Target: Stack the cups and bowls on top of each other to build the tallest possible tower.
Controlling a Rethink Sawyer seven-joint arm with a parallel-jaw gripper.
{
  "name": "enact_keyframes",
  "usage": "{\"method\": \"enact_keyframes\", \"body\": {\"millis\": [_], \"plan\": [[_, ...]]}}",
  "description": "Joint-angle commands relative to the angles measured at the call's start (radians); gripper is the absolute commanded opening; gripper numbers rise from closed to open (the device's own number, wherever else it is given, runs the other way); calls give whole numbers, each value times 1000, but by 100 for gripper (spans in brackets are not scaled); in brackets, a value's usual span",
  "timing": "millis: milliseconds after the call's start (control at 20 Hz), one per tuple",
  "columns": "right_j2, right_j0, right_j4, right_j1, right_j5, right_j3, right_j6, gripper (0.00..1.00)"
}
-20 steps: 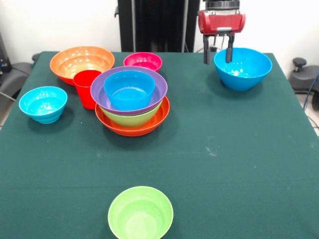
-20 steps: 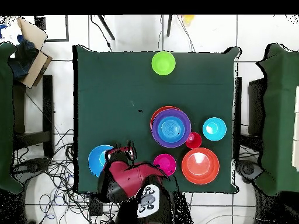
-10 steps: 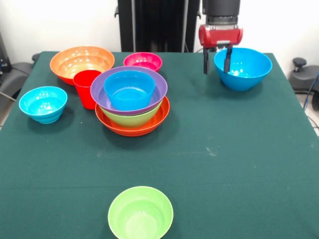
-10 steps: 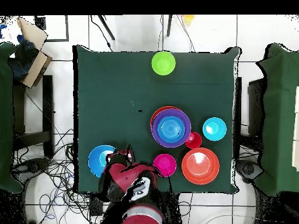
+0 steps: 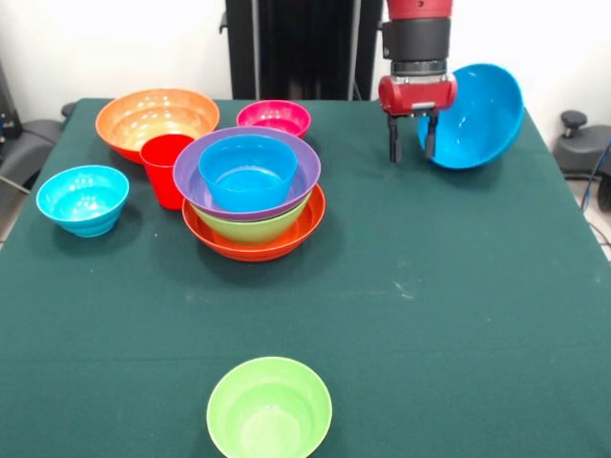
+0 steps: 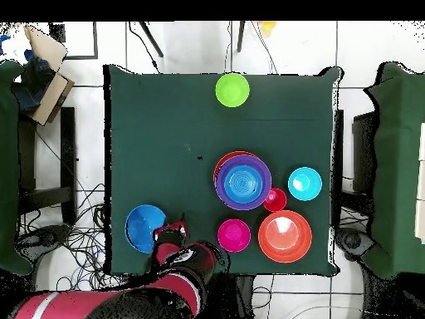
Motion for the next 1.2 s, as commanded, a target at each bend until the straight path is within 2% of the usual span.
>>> {"method": "enact_keyframes", "body": {"millis": [50, 850, 1000, 1200], "plan": [[21, 34, 68, 116, -44, -98, 94, 100], [18, 45, 68, 81, -8, -75, 114, 100], [23, 41, 60, 40, 21, -55, 120, 100], [63, 23, 33, -117, 155, 14, 130, 100]]}}
